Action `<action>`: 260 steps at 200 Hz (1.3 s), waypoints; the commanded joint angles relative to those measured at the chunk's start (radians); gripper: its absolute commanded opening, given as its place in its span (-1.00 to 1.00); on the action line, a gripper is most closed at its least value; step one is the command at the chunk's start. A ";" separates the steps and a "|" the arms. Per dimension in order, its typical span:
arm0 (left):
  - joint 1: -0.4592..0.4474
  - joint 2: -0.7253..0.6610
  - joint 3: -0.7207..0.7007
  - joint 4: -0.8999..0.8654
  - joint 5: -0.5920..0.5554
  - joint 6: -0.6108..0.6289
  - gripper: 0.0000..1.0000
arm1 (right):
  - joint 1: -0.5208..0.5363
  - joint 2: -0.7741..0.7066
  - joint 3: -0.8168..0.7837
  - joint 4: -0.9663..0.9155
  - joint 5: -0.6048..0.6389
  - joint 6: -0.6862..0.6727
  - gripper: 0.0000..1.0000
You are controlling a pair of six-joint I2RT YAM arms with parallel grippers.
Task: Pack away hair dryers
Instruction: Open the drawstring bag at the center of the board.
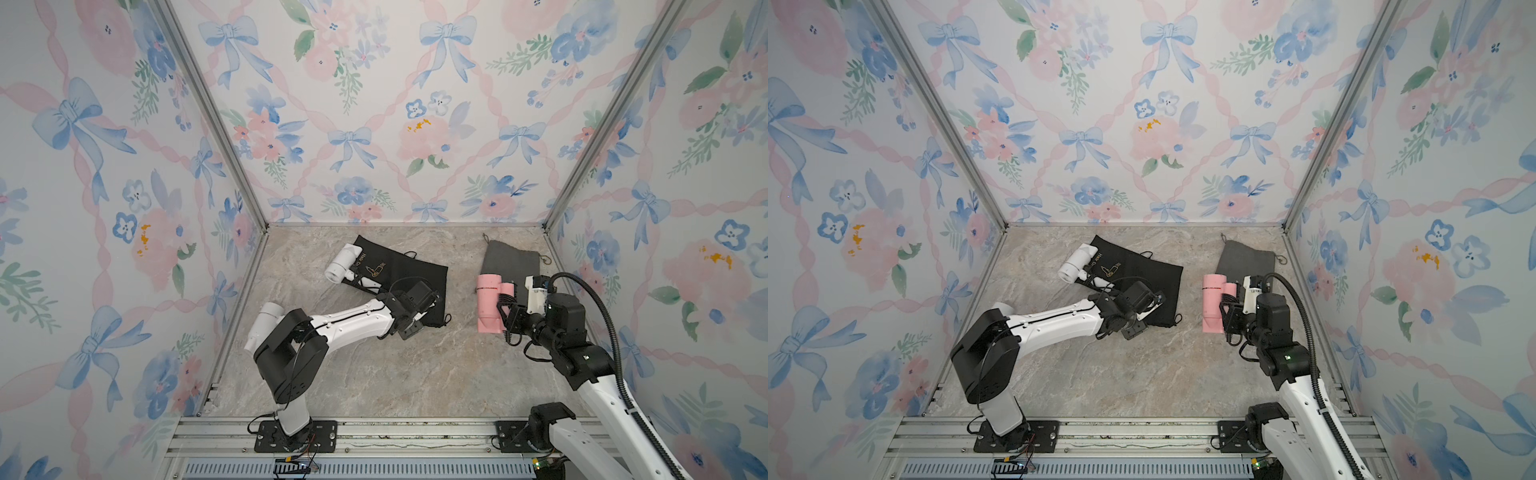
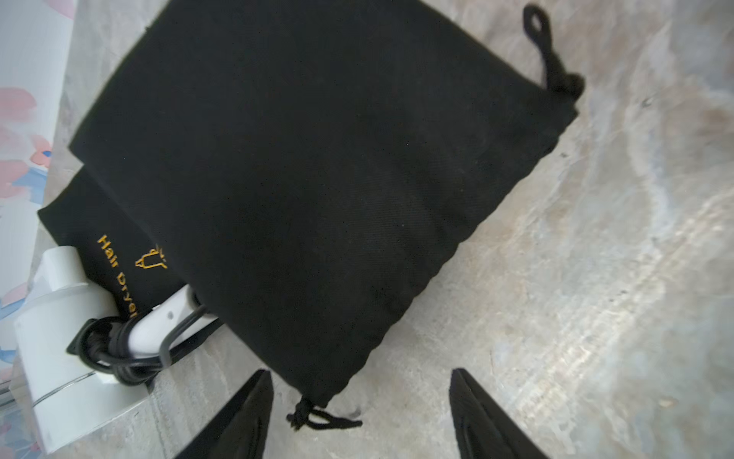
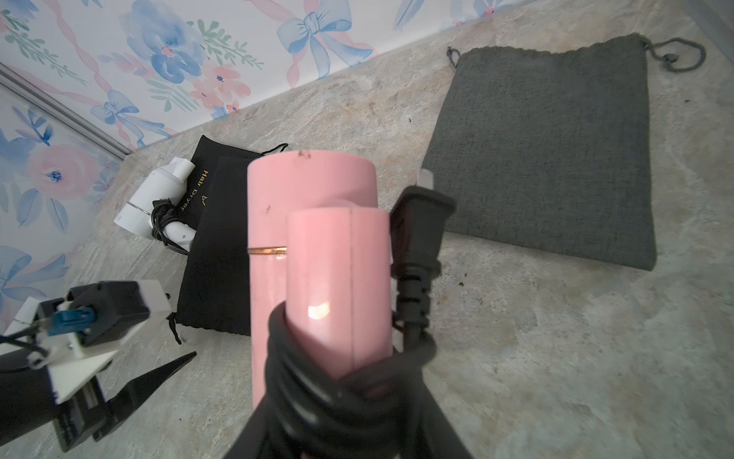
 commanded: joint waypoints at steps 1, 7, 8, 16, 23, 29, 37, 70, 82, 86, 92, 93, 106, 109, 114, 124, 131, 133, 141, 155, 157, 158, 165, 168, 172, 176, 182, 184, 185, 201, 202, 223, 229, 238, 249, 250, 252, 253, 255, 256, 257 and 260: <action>0.005 0.062 0.040 -0.013 -0.016 0.026 0.34 | -0.006 0.018 -0.002 0.078 -0.018 -0.010 -0.47; 0.004 0.076 0.050 -0.012 -0.007 0.027 0.33 | -0.009 0.020 -0.002 0.079 -0.022 -0.011 -0.47; 0.004 0.077 0.051 -0.012 -0.004 0.026 0.33 | -0.010 0.021 -0.002 0.079 -0.023 -0.011 -0.47; 0.004 0.091 0.062 -0.012 0.009 0.027 0.29 | -0.014 0.022 -0.002 0.084 -0.028 -0.011 -0.47; 0.004 0.104 0.070 -0.011 0.016 0.029 0.26 | -0.018 0.026 -0.003 0.087 -0.032 -0.011 -0.47; 0.004 0.113 0.076 -0.010 0.017 0.030 0.25 | -0.020 0.029 -0.004 0.089 -0.035 -0.011 -0.47; 0.005 0.125 0.081 -0.006 0.016 0.031 0.22 | -0.022 0.033 -0.001 0.091 -0.040 -0.009 -0.47; 0.015 0.171 0.107 -0.006 0.030 0.035 0.00 | -0.025 0.038 0.000 0.094 -0.049 -0.011 -0.47; 0.019 0.183 0.115 -0.006 0.045 0.035 -0.12 | -0.025 0.037 0.000 0.094 -0.048 -0.011 -0.47; 0.018 0.187 0.118 -0.006 0.052 0.035 -0.14 | -0.025 0.037 0.001 0.093 -0.049 -0.011 -0.47; 0.018 0.193 0.120 -0.006 0.057 0.036 -0.15 | -0.025 0.036 0.002 0.094 -0.049 -0.011 -0.47; 0.018 0.193 0.121 -0.007 0.057 0.035 -0.16 | -0.025 0.037 0.002 0.093 -0.048 -0.011 -0.47; 0.019 0.201 0.126 -0.007 0.067 0.034 -0.23 | -0.025 0.036 0.002 0.092 -0.046 -0.011 -0.47; 0.020 0.201 0.126 -0.006 0.068 0.035 -0.23 | -0.025 0.037 0.003 0.092 -0.046 -0.011 -0.47; 0.020 0.204 0.126 -0.006 0.071 0.033 -0.24 | -0.026 0.037 0.003 0.091 -0.046 -0.011 -0.47; 0.021 0.205 0.129 -0.006 0.081 0.035 -0.28 | -0.027 0.034 0.005 0.090 -0.045 -0.011 -0.47; 0.021 0.205 0.130 -0.006 0.087 0.034 -0.29 | -0.027 0.034 0.006 0.090 -0.045 -0.011 -0.47; 0.021 0.206 0.131 -0.006 0.090 0.034 -0.30 | -0.027 0.034 0.005 0.090 -0.045 -0.011 -0.47; 0.023 0.204 0.132 -0.006 0.099 0.031 -0.37 | -0.027 0.032 0.006 0.091 -0.043 -0.011 -0.47; 0.025 0.205 0.134 -0.006 0.106 0.028 -0.52 | -0.028 0.030 0.008 0.088 -0.042 -0.011 -0.47; 0.026 0.206 0.134 -0.007 0.106 0.027 -0.54 | -0.027 0.030 0.009 0.087 -0.042 -0.011 -0.47; 0.026 0.205 0.135 -0.006 0.107 0.026 -0.55 | -0.027 0.031 0.009 0.086 -0.042 -0.011 -0.47; 0.029 0.203 0.138 -0.006 0.111 0.023 -0.65 | -0.027 0.029 0.010 0.084 -0.042 -0.011 -0.47; 0.030 0.201 0.140 -0.006 0.113 0.022 -0.70 | -0.028 0.029 0.010 0.084 -0.042 -0.011 -0.47; 0.032 0.199 0.142 -0.006 0.117 0.020 -0.77 | -0.029 0.028 0.010 0.083 -0.042 -0.012 -0.47; 0.033 0.196 0.143 -0.006 0.121 0.018 -0.85 | -0.028 0.026 0.011 0.083 -0.041 -0.012 -0.47; 0.036 0.192 0.148 -0.007 0.127 0.016 -0.98 | -0.029 0.026 0.010 0.082 -0.040 -0.012 -0.47; 0.037 0.189 0.150 -0.006 0.128 0.014 -1.00 | -0.030 0.025 0.010 0.081 -0.040 -0.012 -0.47; 0.038 0.188 0.151 -0.006 0.129 0.014 -1.00 | -0.030 0.025 0.011 0.081 -0.040 -0.012 -0.47; 0.046 0.171 0.164 -0.006 0.142 0.007 -1.00 | -0.029 0.023 0.010 0.078 -0.039 -0.014 -0.47; 0.046 0.171 0.165 -0.006 0.142 0.006 -1.00 | -0.029 0.023 0.011 0.078 -0.039 -0.014 -0.47; 0.056 0.145 0.182 -0.007 0.165 0.000 -1.00 | -0.030 0.020 0.011 0.075 -0.039 -0.014 -0.47; 0.059 0.138 0.186 -0.007 0.170 -0.003 -1.00 | -0.029 0.018 0.011 0.072 -0.039 -0.014 -0.47; 0.064 0.131 0.191 -0.007 0.180 -0.008 -1.00 | -0.029 0.017 0.010 0.069 -0.038 -0.015 -0.47; 0.070 0.122 0.198 -0.007 0.183 -0.014 -1.00 | -0.028 0.013 0.011 0.063 -0.040 -0.015 -0.47; 0.070 0.121 0.198 -0.007 0.184 -0.015 -1.00 | -0.029 0.014 0.010 0.062 -0.041 -0.015 -0.47; 0.071 0.120 0.201 -0.007 0.185 -0.018 -1.00 | -0.029 0.013 0.011 0.062 -0.043 -0.015 -0.47; 0.071 0.120 0.201 -0.007 0.185 -0.018 -1.00 | -0.029 0.012 0.010 0.060 -0.042 -0.015 -0.47; 0.072 0.120 0.202 -0.007 0.186 -0.019 -1.00 | -0.028 0.011 0.010 0.059 -0.042 -0.015 -0.47; 0.073 0.119 0.203 -0.007 0.186 -0.021 -1.00 | -0.029 0.011 0.010 0.058 -0.043 -0.015 -0.47; 0.074 0.119 0.205 -0.007 0.186 -0.021 -1.00 | -0.029 0.011 0.011 0.057 -0.044 -0.015 -0.47; 0.076 0.117 0.207 -0.007 0.188 -0.023 -1.00 | -0.028 0.008 0.010 0.055 -0.045 -0.014 -0.47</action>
